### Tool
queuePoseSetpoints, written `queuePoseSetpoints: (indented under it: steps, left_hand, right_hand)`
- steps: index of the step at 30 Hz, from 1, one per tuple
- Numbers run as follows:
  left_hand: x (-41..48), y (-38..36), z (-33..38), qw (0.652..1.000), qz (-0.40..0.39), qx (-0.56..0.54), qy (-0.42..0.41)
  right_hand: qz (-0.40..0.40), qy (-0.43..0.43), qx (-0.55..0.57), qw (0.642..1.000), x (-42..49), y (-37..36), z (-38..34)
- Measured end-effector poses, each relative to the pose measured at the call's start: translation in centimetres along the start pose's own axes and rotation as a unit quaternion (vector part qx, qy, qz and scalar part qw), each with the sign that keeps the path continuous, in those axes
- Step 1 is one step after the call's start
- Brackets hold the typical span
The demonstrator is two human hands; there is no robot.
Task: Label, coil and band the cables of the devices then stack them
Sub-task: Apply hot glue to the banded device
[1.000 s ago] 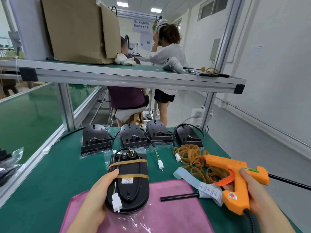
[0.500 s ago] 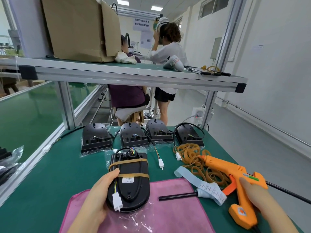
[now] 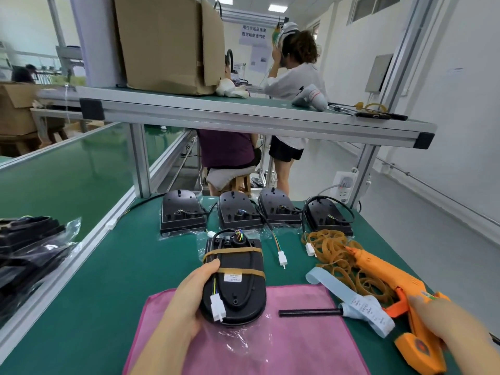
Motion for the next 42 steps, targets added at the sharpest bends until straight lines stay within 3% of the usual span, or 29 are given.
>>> queuePoseSetpoints:
  steps: [10,14,16,17,18,19,21,22,24,25,26,30,33,36,38,42]
  left_hand:
    - [-0.9,0.8,0.4,1.0,0.01,-0.002,0.001]
    - [-1.1,1.4,0.7,1.0,0.018,-0.002,0.0]
    - [-1.0,1.5,0.8,1.0,0.019,-0.002,0.001]
    - [-1.0,1.4,0.8,1.0,0.017,-0.002,0.002]
    - [-1.0,1.4,0.7,1.0,0.016,-0.001,0.004]
    - [-1.0,1.4,0.7,1.0,0.016,-0.002,0.005]
    - [-1.0,1.3,0.7,1.0,0.014,-0.001,0.006]
    - [-0.9,1.3,0.6,1.0,0.012,-0.001,0.008]
    - [-0.9,1.2,0.5,1.0,0.011,-0.002,0.011]
    - [-0.9,1.2,0.5,1.0,0.011,-0.002,0.013]
    - [-0.9,1.1,0.6,1.0,0.011,-0.001,0.014]
    - [-1.1,1.5,1.1,1.0,-0.002,0.013,0.026]
    - [-1.3,2.4,1.8,0.997,-0.011,0.057,0.044]
    - [-2.0,3.7,2.9,0.991,-0.024,0.112,0.066]
    - [-2.4,4.1,3.8,0.985,-0.047,0.153,0.067]
    - [-3.3,4.1,5.2,0.974,-0.107,0.173,0.1]
  right_hand:
    - [0.067,0.014,0.012,0.998,1.1,1.7,1.1]
    - [0.05,-0.002,0.025,0.998,1.2,1.2,1.6]
    - [0.004,0.044,0.02,0.999,0.4,0.0,-0.7]
    - [-0.083,0.115,0.035,0.989,-0.2,-1.5,-2.3]
    - [-0.111,0.201,-0.025,0.973,-1.4,-1.2,-3.7]
    - [-0.082,0.216,-0.058,0.971,-2.5,-0.6,-4.3]
    - [-0.025,0.059,-0.085,0.994,-5.5,-0.7,-2.6]
    - [0.046,0.013,-0.127,0.991,-7.3,-0.4,-2.8]
    - [0.202,-0.038,-0.325,0.923,-11.3,0.3,-4.5]
    - [0.239,-0.016,-0.372,0.897,-12.5,-0.3,-6.2]
    - [0.234,0.028,-0.373,0.897,-13.0,-2.1,-8.2]
    - [0.081,0.135,-0.211,0.965,-10.5,-11.4,-13.3]
    - [-0.064,0.069,-0.076,0.993,-7.8,-16.4,-14.6]
    - [-0.257,-0.019,0.011,0.966,-6.1,-20.5,-14.2]
    - [-0.363,-0.026,0.01,0.932,-5.7,-22.9,-13.8]
    - [-0.494,-0.006,-0.007,0.869,-6.0,-26.6,-13.4]
Point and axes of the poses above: each hand's wrist, its own x-axis towards the middle knuckle, its own y-axis out of the back of the hand, z = x × y, the point moved 7 cm from there along x, towards the middle knuckle, and after that the axes turned 3 degrees about -z, right-handed, at the moved point
